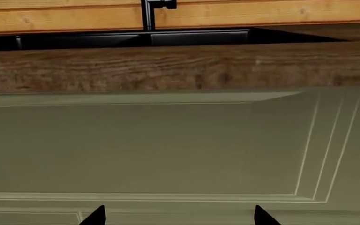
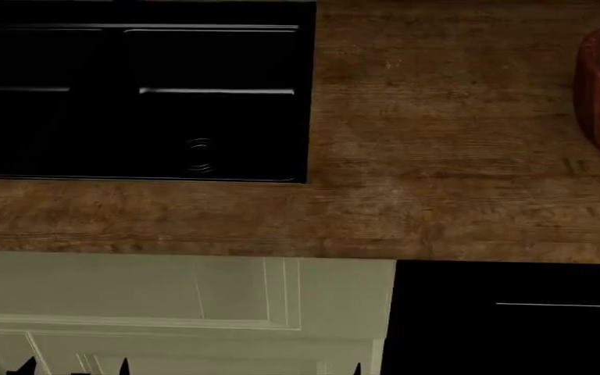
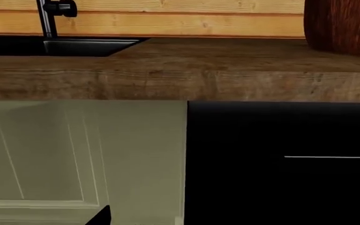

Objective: Stack the bowls from largest to smallest.

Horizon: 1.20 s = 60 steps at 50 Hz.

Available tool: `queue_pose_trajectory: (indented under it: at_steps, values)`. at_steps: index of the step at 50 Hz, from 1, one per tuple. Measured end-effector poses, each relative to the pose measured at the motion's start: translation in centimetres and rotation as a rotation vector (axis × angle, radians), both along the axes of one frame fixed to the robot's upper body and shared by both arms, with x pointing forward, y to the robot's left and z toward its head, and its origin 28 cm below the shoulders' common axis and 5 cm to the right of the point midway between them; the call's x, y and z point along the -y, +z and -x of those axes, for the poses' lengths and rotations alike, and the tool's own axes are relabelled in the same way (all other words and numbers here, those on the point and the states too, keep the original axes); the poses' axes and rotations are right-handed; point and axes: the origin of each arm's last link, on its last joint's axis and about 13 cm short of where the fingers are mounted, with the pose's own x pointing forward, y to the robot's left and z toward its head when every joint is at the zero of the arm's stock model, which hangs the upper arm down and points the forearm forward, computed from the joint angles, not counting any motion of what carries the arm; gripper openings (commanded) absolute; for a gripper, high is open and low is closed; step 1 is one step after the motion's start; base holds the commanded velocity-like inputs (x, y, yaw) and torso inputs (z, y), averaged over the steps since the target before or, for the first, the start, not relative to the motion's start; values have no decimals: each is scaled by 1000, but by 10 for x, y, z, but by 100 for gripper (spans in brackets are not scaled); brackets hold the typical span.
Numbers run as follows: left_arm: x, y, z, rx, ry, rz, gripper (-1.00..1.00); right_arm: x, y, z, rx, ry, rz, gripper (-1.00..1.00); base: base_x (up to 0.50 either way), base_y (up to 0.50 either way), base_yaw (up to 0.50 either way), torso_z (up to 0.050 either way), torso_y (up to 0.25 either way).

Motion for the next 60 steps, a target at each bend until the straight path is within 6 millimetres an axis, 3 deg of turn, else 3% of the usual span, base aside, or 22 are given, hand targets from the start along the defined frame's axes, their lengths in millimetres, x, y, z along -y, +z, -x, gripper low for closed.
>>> queue_pose_trajectory:
  at_steps: [44, 49, 60]
  values:
    - [0, 0, -1, -13, 17, -24, 100, 1, 0, -2, -47, -9, -3, 100, 0, 0, 0, 0, 0]
    - [-2, 14, 1, -12, 24, -41, 100, 5, 19, -3, -56, -29, 4, 100, 0, 0, 0, 0, 0]
    - [-4, 85, 11, 46, 17, -64, 100, 12, 87, 8, 24, -64, 58, 100, 0, 0, 0, 0, 0]
